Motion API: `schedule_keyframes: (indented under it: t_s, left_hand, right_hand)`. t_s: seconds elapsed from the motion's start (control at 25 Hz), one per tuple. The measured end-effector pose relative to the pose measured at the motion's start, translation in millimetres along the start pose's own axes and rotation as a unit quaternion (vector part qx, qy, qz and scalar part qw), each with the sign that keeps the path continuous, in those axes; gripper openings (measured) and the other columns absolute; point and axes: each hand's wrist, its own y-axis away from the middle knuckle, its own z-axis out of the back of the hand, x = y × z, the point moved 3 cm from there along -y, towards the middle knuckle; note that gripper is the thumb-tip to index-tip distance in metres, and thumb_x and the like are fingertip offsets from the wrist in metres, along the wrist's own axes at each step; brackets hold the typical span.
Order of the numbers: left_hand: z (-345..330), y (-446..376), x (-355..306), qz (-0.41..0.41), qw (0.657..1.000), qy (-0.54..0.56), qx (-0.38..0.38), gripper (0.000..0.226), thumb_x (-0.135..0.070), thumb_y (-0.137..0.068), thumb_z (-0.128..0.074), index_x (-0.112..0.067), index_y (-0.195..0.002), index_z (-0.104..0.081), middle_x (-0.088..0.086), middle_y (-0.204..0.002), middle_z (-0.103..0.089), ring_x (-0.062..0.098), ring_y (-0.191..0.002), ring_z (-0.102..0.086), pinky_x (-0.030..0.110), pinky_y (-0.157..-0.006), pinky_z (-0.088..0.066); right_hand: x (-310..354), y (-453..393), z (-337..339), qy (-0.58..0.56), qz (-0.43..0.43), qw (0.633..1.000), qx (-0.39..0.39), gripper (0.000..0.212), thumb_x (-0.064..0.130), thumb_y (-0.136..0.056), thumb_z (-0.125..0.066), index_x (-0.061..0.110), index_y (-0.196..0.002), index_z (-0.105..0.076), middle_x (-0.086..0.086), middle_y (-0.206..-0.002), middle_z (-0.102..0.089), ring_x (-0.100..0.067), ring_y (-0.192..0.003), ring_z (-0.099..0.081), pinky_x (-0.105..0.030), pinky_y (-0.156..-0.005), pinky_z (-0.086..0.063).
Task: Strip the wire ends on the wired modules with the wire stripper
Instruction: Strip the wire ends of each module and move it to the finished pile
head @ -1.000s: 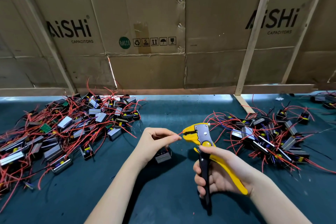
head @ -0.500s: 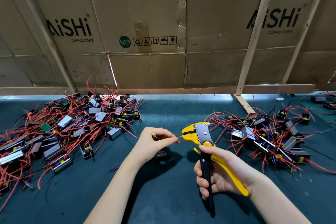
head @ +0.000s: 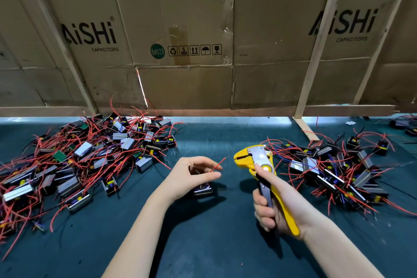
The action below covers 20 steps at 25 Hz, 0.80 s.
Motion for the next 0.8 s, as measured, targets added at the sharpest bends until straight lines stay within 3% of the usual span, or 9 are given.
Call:
schedule_keyframes:
  t_s: [0.12,0.2,0.28,0.36,0.48,0.56,0.68,0.8]
  left_hand:
    - [16,7,1,0.045,0.997,0.063,0.014,0.056,0.003,-0.077,-0.077,-0.017,-0.126,-0.058,0.006,-0.109,-0.069,0.017,-0.090,-0.063,0.025,-0.086,-0.053]
    - [29,14,4,0.069,0.994,0.079,0.033,0.063,0.007,-0.076,-0.075,-0.014,-0.131,-0.052,0.011,-0.121,-0.066,0.021,-0.104,-0.065,0.028,-0.093,-0.052]
    - [41,19,8,0.082,0.994,0.055,0.053,0.054,0.005,-0.078,-0.075,-0.012,-0.126,-0.058,0.011,-0.121,-0.068,0.020,-0.106,-0.066,0.025,-0.093,-0.052]
    - [50,20,9,0.082,0.996,0.020,0.040,0.035,0.000,-0.081,-0.073,-0.011,-0.113,-0.068,0.009,-0.114,-0.071,0.016,-0.093,-0.066,0.020,-0.080,-0.052]
    - [52,17,12,0.073,0.997,0.018,-0.011,0.017,0.001,-0.086,-0.067,-0.011,-0.090,-0.078,0.013,-0.098,-0.074,0.015,-0.075,-0.064,0.018,-0.062,-0.049]
    - [48,15,15,0.080,0.996,0.032,0.000,0.015,-0.002,-0.086,-0.067,-0.011,-0.089,-0.079,0.012,-0.099,-0.075,0.017,-0.082,-0.069,0.018,-0.068,-0.053]
    - [40,17,16,0.076,0.988,0.088,0.100,0.028,-0.008,-0.082,-0.072,-0.009,-0.110,-0.073,0.014,-0.115,-0.071,0.026,-0.107,-0.068,0.023,-0.088,-0.054]
    - [36,15,15,0.044,0.990,0.056,0.122,0.028,-0.014,-0.084,-0.073,-0.011,-0.112,-0.074,0.012,-0.116,-0.071,0.025,-0.113,-0.066,0.025,-0.095,-0.050]
  right_hand:
    - [1,2,5,-0.011,0.009,1.000,-0.006,0.064,0.073,-0.070,-0.053,0.014,-0.052,-0.039,-0.005,-0.046,-0.029,-0.022,-0.039,-0.033,-0.028,-0.046,-0.036]
    - [0,3,3,-0.032,0.003,0.999,0.016,0.063,0.071,-0.073,-0.054,0.011,-0.055,-0.044,-0.008,-0.050,-0.036,-0.025,-0.043,-0.041,-0.030,-0.050,-0.041]
    - [-1,3,1,-0.076,-0.003,0.997,0.033,0.062,0.067,-0.075,-0.056,0.006,-0.063,-0.053,-0.015,-0.062,-0.047,-0.030,-0.056,-0.052,-0.035,-0.063,-0.049]
    - [-1,1,2,-0.110,-0.008,0.993,0.033,0.062,0.065,-0.075,-0.059,0.003,-0.070,-0.057,-0.019,-0.073,-0.053,-0.035,-0.067,-0.058,-0.041,-0.072,-0.052]
    - [-1,0,5,-0.133,-0.012,0.991,0.023,0.059,0.059,-0.072,-0.065,0.001,-0.075,-0.058,-0.021,-0.077,-0.055,-0.036,-0.070,-0.060,-0.041,-0.073,-0.054]
    - [-2,-1,5,-0.150,-0.023,0.988,0.016,0.056,0.056,-0.073,-0.066,0.000,-0.076,-0.059,-0.022,-0.078,-0.057,-0.036,-0.071,-0.061,-0.042,-0.074,-0.054]
    - [-2,-2,7,-0.177,-0.029,0.984,0.012,0.053,0.053,-0.077,-0.064,0.000,-0.076,-0.060,-0.022,-0.078,-0.058,-0.036,-0.070,-0.062,-0.042,-0.072,-0.054]
    - [-3,-3,7,-0.190,-0.034,0.981,0.014,0.052,0.050,-0.080,-0.064,-0.001,-0.077,-0.061,-0.022,-0.078,-0.058,-0.036,-0.070,-0.062,-0.043,-0.073,-0.055]
